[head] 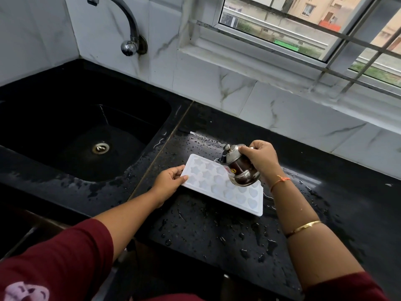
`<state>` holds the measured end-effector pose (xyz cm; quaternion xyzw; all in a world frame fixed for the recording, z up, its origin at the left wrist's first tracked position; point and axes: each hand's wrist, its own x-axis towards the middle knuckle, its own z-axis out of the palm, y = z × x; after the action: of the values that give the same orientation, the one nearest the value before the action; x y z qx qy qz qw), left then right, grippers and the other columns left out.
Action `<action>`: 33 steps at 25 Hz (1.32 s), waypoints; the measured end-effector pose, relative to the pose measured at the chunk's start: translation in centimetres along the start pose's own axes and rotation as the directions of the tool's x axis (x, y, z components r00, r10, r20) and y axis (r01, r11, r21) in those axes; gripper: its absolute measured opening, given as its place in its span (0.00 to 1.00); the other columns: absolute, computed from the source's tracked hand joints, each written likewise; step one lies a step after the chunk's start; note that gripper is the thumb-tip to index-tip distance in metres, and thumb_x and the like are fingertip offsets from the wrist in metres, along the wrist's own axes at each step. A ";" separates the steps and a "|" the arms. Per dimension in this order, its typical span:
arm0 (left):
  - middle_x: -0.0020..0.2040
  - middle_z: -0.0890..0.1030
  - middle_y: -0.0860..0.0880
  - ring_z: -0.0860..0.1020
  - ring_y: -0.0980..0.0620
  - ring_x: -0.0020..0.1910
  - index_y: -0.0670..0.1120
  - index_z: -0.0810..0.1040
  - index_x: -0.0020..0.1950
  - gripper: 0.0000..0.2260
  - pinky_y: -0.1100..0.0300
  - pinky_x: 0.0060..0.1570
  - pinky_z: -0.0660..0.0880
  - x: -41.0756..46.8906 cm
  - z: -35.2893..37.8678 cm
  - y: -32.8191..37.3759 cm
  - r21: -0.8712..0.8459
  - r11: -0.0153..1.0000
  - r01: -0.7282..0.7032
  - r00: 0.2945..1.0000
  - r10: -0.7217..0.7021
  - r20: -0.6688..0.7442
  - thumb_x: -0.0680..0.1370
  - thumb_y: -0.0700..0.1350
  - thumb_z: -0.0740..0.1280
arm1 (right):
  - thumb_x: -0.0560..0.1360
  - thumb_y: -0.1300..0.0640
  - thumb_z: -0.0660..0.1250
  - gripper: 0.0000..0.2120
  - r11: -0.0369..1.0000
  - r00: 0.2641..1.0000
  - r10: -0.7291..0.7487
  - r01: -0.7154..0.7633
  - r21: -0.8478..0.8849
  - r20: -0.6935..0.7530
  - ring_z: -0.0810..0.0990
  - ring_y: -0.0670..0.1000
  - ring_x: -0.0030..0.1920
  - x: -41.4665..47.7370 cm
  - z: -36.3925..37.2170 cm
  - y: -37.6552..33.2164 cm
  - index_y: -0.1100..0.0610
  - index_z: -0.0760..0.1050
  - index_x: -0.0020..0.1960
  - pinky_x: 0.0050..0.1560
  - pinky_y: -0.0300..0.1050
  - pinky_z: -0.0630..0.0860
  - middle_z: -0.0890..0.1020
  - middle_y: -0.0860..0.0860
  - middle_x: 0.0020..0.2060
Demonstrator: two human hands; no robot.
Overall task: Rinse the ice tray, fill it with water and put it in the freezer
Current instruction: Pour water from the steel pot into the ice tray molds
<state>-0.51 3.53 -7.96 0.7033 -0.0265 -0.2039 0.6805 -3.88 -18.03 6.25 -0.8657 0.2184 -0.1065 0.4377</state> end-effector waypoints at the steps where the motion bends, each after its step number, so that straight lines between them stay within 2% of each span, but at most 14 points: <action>1: 0.65 0.76 0.42 0.76 0.47 0.63 0.38 0.68 0.70 0.21 0.53 0.67 0.69 0.0 0.0 0.0 0.001 1.000 0.000 1.000 0.000 0.002 0.76 0.35 0.65 | 0.71 0.58 0.69 0.15 1.000 1.000 -0.001 0.001 0.005 -0.005 0.74 0.52 0.37 0.0 -0.1 0.0 0.55 0.66 0.30 0.36 0.44 0.72 0.73 0.52 0.32; 6: 0.65 0.76 0.42 0.76 0.47 0.62 0.37 0.68 0.70 0.22 0.54 0.67 0.69 0.1 0.0 -0.1 0.000 1.000 -0.005 1.000 0.005 -0.010 0.76 0.35 0.65 | 0.72 0.57 0.69 0.14 1.000 1.000 -0.011 0.011 -0.018 -0.007 0.76 0.52 0.39 0.0 -0.3 0.0 0.55 0.67 0.31 0.37 0.43 0.74 0.75 0.53 0.33; 15: 0.64 0.77 0.43 0.76 0.47 0.62 0.39 0.68 0.70 0.22 0.52 0.67 0.70 0.2 -0.1 -0.3 0.017 1.000 -0.013 1.000 0.013 0.002 0.76 0.36 0.65 | 0.72 0.57 0.69 0.15 0.998 1.000 -0.023 0.023 -0.050 0.002 0.74 0.50 0.36 -0.1 -0.3 -0.1 0.55 0.67 0.31 0.34 0.39 0.72 0.74 0.51 0.32; 19: 0.64 0.77 0.43 0.77 0.47 0.62 0.38 0.69 0.69 0.21 0.52 0.67 0.70 0.2 -0.1 -0.3 0.012 1.000 -0.015 1.000 0.015 -0.002 0.76 0.36 0.65 | 0.72 0.58 0.69 0.16 1.000 1.000 0.020 -0.019 0.024 -0.005 0.72 0.48 0.33 -0.2 -0.4 0.0 0.55 0.66 0.30 0.32 0.39 0.70 0.72 0.51 0.30; 24: 0.64 0.77 0.43 0.76 0.50 0.59 0.37 0.68 0.70 0.22 0.56 0.65 0.69 0.2 0.1 -0.2 -0.005 1.000 -0.010 1.000 0.010 -0.014 0.76 0.35 0.65 | 0.69 0.58 0.70 0.16 0.986 0.996 0.079 -0.072 0.152 -0.042 0.70 0.51 0.33 -0.2 -0.8 0.4 0.55 0.65 0.29 0.37 0.45 0.70 0.70 0.52 0.29; 29: 0.64 0.77 0.42 0.76 0.47 0.62 0.38 0.68 0.70 0.22 0.52 0.67 0.69 0.3 0.0 -0.4 0.004 1.000 -0.011 1.000 0.011 -0.011 0.76 0.36 0.65 | 0.71 0.57 0.69 0.14 0.997 0.996 0.047 -0.042 0.061 -0.078 0.73 0.50 0.36 -0.4 -1.6 0.7 0.55 0.67 0.31 0.36 0.43 0.71 0.73 0.53 0.31; 33: 0.65 0.76 0.42 0.76 0.47 0.63 0.37 0.67 0.70 0.22 0.51 0.68 0.69 0.3 0.1 -0.3 0.006 1.000 -0.009 1.000 0.009 -0.012 0.76 0.35 0.65 | 0.71 0.58 0.68 0.15 1.000 0.996 0.025 -0.024 0.011 -0.087 0.71 0.48 0.33 -0.7 -2.1 0.8 0.55 0.66 0.30 0.32 0.40 0.69 0.72 0.51 0.30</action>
<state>-0.34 3.40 -8.34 0.7064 -0.0260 -0.1966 0.6795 -5.47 -19.59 6.88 -0.8554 0.2473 -0.1400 0.4330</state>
